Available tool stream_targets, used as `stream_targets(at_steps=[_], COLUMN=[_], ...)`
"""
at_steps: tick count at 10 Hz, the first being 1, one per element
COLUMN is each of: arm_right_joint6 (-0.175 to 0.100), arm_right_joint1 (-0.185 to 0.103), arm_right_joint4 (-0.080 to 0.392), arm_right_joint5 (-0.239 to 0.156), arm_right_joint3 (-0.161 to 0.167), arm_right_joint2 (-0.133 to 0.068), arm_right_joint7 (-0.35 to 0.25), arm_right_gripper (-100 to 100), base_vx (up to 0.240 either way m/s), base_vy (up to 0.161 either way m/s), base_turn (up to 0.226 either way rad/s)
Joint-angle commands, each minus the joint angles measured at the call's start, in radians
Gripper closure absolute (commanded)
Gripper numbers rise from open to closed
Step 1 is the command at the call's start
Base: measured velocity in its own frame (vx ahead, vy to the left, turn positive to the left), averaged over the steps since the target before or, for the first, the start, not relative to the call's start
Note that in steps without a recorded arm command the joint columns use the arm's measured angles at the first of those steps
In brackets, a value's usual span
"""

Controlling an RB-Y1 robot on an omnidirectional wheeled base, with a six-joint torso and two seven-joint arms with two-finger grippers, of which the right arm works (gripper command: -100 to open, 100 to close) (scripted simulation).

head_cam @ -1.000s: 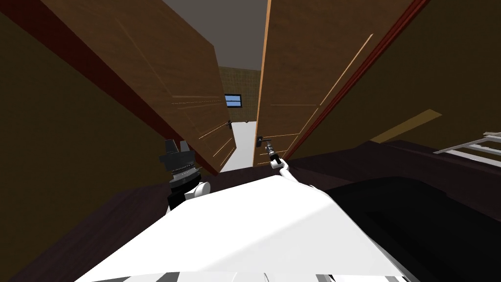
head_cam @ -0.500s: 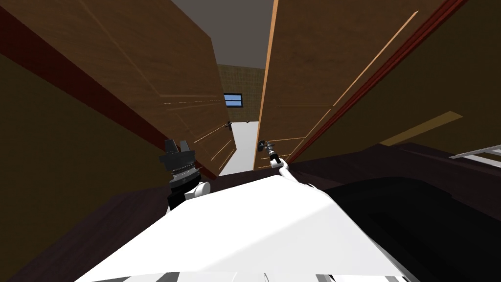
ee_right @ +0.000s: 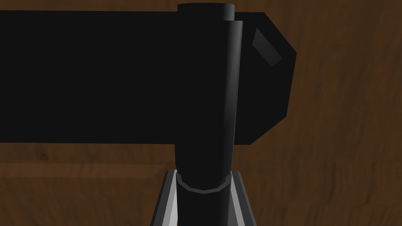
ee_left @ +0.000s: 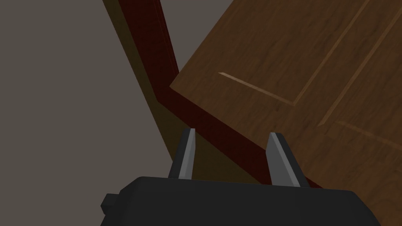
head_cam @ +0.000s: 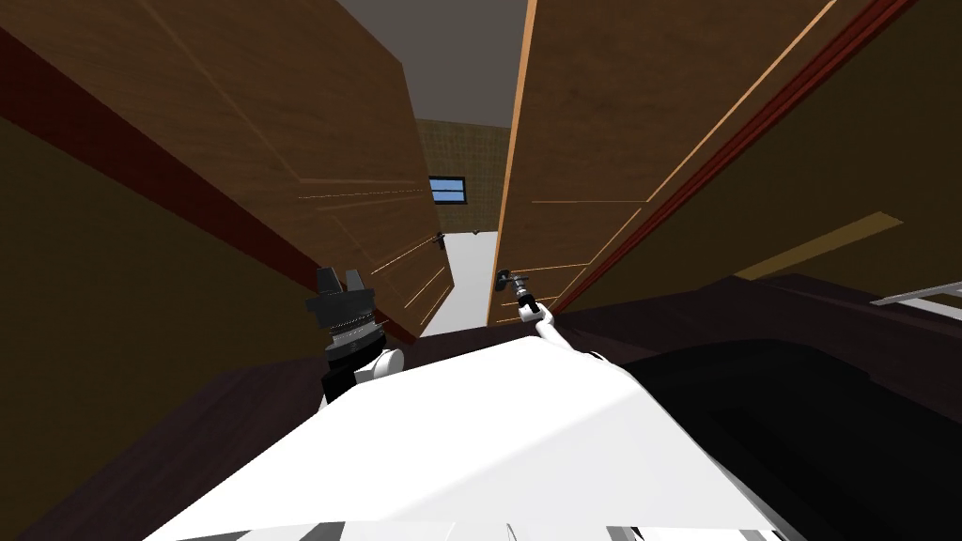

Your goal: Push the door open

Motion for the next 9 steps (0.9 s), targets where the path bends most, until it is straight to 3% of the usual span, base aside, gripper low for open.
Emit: stream_targets(at_steps=[1, 4, 9], arm_right_joint6=[0.0, 0.001, 0.005], arm_right_joint1=[0.005, -0.01, -0.044], arm_right_joint4=[0.002, 0.007, 0.03], arm_right_joint5=[0.0, 0.002, 0.007], arm_right_joint3=[0.003, -0.02, -0.084], arm_right_joint2=[0.002, 0.015, 0.062], arm_right_joint7=[0.0, 0.019, 0.078], arm_right_gripper=[100, 100, 100], base_vx=[0.0, 0.092, 0.197], base_vy=[0.0, 0.018, 0.023], base_turn=[0.0, -0.038, -0.071])
